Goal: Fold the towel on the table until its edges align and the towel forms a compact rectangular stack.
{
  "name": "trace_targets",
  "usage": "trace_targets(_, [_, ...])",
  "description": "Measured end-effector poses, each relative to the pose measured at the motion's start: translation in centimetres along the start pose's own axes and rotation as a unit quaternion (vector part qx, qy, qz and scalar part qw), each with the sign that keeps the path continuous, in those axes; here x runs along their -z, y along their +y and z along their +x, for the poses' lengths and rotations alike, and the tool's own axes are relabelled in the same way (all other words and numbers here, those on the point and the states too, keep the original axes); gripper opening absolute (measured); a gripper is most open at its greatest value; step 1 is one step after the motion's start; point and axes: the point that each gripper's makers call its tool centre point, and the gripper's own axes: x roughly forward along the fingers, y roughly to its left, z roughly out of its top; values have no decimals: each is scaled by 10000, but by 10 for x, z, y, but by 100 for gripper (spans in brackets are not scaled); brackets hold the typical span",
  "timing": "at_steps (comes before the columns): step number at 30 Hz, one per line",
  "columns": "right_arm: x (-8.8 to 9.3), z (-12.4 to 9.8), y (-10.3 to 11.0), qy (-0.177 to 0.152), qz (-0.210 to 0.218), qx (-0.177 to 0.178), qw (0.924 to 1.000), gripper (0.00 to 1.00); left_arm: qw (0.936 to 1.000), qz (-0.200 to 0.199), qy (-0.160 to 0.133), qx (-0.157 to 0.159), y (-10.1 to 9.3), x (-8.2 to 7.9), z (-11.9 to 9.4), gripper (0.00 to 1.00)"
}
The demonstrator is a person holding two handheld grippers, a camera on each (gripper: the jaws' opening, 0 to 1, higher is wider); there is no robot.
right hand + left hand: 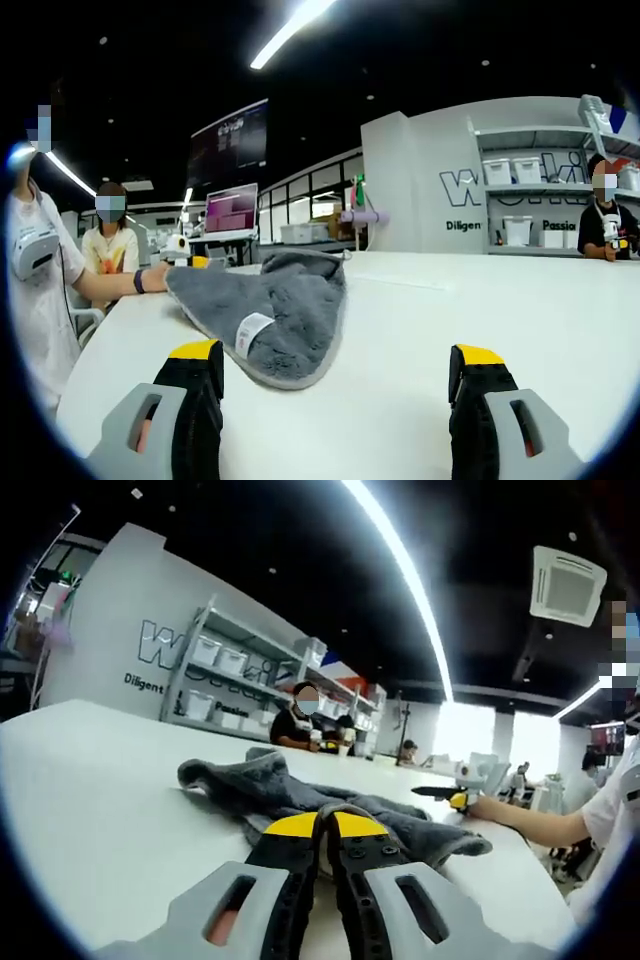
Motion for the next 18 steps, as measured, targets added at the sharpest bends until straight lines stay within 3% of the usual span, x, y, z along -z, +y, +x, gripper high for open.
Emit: trace_targets(18, [3,-5,-2,53,-19,-7,10000,95,9997,121,159,143,-12,8,3,8])
